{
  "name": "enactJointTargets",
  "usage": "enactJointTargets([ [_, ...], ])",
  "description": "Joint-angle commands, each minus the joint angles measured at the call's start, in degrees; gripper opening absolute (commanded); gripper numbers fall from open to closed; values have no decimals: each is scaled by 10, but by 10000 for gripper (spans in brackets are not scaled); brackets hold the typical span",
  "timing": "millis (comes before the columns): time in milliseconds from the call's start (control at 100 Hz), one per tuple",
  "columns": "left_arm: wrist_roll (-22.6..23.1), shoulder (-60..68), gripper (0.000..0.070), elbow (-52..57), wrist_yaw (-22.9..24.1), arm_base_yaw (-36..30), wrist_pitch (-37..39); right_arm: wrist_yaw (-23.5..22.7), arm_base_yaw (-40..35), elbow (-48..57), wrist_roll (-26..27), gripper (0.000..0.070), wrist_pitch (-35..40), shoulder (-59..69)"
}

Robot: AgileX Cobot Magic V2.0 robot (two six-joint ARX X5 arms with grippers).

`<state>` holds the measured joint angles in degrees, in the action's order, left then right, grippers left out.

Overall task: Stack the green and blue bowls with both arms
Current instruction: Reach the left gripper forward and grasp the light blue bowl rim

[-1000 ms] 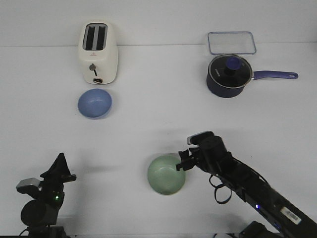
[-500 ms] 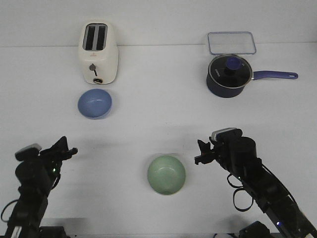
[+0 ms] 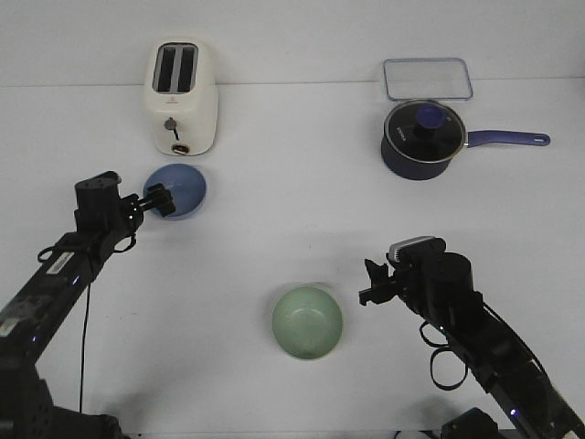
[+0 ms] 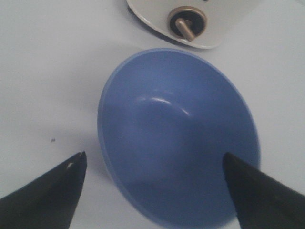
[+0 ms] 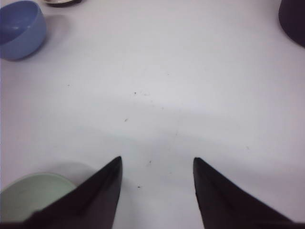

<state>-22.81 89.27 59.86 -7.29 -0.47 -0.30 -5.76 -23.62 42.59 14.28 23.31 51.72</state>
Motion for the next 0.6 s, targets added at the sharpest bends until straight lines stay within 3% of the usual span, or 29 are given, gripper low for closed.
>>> enactJointTargets([
  [0,16,49,540,35,-1,2,1,2,-3,4,-7,306,-4,5],
  [140,16,119,530,80,3,6,-18,2,-3,4,-6,306,-1,5],
  [200,16,135,467,84,3,6,-14,3,-3,4,-6,306,2,5],
  [250,16,142,341,84,4,8,-12,5,-2,4,-6,306,7,5],
  [350,16,144,0,84,4,9,-10,18,-2,4,-6,306,17,5],
  [590,28,98,13,84,-14,11,-46,43,34,-40,-2,274,-7,-33],
])
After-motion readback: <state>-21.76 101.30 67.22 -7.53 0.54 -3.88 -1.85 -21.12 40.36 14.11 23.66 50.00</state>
